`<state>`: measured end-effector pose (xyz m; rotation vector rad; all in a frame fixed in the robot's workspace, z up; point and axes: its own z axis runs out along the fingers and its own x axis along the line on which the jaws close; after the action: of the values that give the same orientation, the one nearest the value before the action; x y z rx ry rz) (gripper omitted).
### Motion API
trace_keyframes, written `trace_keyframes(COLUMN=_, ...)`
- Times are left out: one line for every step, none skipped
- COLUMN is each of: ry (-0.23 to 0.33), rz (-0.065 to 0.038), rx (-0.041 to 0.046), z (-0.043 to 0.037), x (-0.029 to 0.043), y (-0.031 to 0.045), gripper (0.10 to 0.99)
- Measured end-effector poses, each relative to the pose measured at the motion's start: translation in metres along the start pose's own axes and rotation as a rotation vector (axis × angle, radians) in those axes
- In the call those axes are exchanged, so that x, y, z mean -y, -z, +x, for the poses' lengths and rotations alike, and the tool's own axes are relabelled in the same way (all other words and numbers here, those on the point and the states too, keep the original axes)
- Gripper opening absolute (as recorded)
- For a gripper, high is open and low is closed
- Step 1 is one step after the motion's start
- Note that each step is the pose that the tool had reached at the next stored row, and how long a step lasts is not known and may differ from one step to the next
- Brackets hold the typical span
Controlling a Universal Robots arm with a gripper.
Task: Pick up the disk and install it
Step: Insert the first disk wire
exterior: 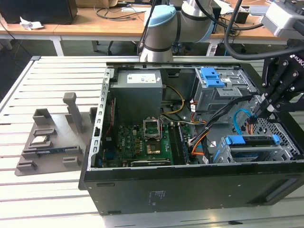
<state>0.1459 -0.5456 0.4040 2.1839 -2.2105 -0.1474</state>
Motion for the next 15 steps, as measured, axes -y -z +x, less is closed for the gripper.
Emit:
trace_keyframes(ry=0.000, rz=0.000, rx=0.0000, z=0.0000, x=0.0000, y=0.0000, gripper=0.106)
trace_keyframes(ry=0.000, rz=0.000, rx=0.0001, z=-0.0006, x=0.0006, y=-0.0001, gripper=0.106)
trace_keyframes(ry=0.000, rz=0.000, rx=0.0001, z=-0.0015, x=0.0026, y=-0.0003, gripper=0.106)
trace_keyframes(ry=0.000, rz=0.000, rx=0.0001, z=-0.0029, x=0.0069, y=-0.0010, gripper=0.106)
trace_keyframes(ry=0.000, rz=-0.001, rx=-0.0001, z=-0.0041, x=0.0103, y=-0.0017, gripper=0.106)
trace_keyframes(ry=0.000, rz=-0.001, rx=-0.0001, z=-0.0058, x=0.0134, y=-0.0027, gripper=0.106)
trace_keyframes(ry=0.000, rz=-0.002, rx=-0.0001, z=-0.0087, x=0.0174, y=-0.0044, gripper=0.106)
trace_keyframes(ry=0.000, rz=-0.003, rx=0.0000, z=-0.0108, x=0.0195, y=-0.0056, gripper=0.106)
trace_keyframes(ry=0.000, rz=-0.003, rx=-0.0002, z=-0.0142, x=0.0229, y=-0.0075, gripper=0.106)
trace_keyframes(ry=0.000, rz=-0.004, rx=-0.0005, z=-0.0213, x=0.0295, y=-0.0114, gripper=0.106)
trace_keyframes(ry=0.000, rz=-0.006, rx=-0.0006, z=-0.0282, x=0.0373, y=-0.0167, gripper=0.106)
trace_keyframes(ry=0.000, rz=-0.007, rx=-0.0005, z=-0.0302, x=0.0400, y=-0.0193, gripper=0.106)
trace_keyframes(ry=0.000, rz=-0.007, rx=-0.0006, z=-0.0314, x=0.0414, y=-0.0210, gripper=0.106)
trace_keyframes(ry=0.000, rz=-0.007, rx=-0.0008, z=-0.0334, x=0.0441, y=-0.0235, gripper=0.106)
trace_keyframes(ry=0.000, rz=-0.007, rx=-0.0011, z=-0.0350, x=0.0457, y=-0.0247, gripper=0.106)
